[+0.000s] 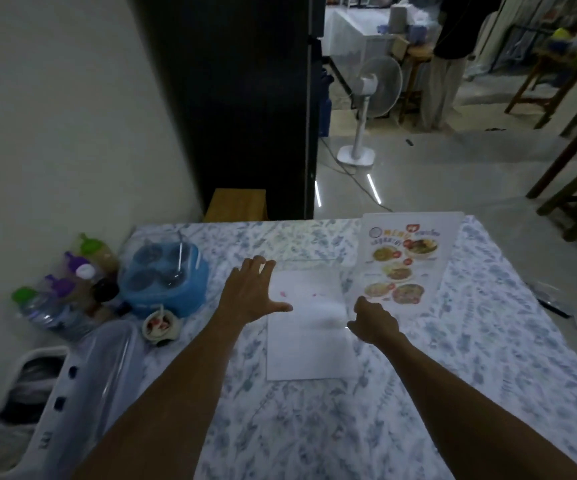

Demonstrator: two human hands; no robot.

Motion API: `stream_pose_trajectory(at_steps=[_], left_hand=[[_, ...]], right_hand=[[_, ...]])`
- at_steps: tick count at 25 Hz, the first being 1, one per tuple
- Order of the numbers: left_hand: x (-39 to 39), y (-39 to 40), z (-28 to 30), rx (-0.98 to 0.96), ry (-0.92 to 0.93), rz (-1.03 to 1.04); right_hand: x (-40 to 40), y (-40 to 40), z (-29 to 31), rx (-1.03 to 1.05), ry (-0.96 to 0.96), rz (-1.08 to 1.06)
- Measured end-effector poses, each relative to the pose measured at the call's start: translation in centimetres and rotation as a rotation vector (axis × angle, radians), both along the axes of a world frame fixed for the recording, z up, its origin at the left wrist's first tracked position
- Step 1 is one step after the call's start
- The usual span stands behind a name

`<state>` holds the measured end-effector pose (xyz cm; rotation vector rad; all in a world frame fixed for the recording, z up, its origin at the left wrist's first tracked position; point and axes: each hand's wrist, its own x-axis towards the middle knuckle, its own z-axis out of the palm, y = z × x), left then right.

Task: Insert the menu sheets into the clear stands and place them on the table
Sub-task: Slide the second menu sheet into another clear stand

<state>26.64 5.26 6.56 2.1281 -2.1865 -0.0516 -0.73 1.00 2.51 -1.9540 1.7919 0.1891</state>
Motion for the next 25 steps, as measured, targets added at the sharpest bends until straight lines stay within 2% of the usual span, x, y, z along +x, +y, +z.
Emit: stream_pose_trajectory(at_steps=[3,5,8,9,14,17,20,22,23,25], left_hand=[[0.7,2.3,-2.0,0.076,0.014,0.037],[0.4,3.4,-4.0,0.231,0.092,0.112],[-0.8,5.1,-7.4,0.628,0.402,0.227],[-1.4,5.6,-8.3,0.701,0.498,0.247],[-2.2,5.8,-10.0,0.617,0.664,0.355],[0.1,5.0,-8.0,0.559,0.762,0.442],[3.9,2.5,-4.1,0.394,0.767,0.452],[6.1,1.1,-0.8,0.318,0.798,0.405],[6.9,0.9,0.6,0.315,0.849,0.385],[8.2,1.9,2.9,0.375,0.945,0.306]], right_hand=[[1.6,1.0,-1.5,0.031,0.010,0.006],[1.6,1.6,-2.3,0.045,0.006,-0.050],[1.3,3.5,-3.9,0.101,0.012,-0.199],[1.5,4.1,-4.7,0.119,0.013,-0.228],[3.1,4.2,-5.2,0.203,-0.134,-0.416],[3.1,3.1,-4.3,0.260,-0.269,-0.526],[4.2,0.7,-1.3,0.145,-0.402,-0.426],[5.1,-0.8,2.0,0.086,-0.576,-0.408],[5.1,-1.5,3.6,0.110,-0.674,-0.422],[4.0,-1.8,5.9,0.187,-0.754,-0.350]])
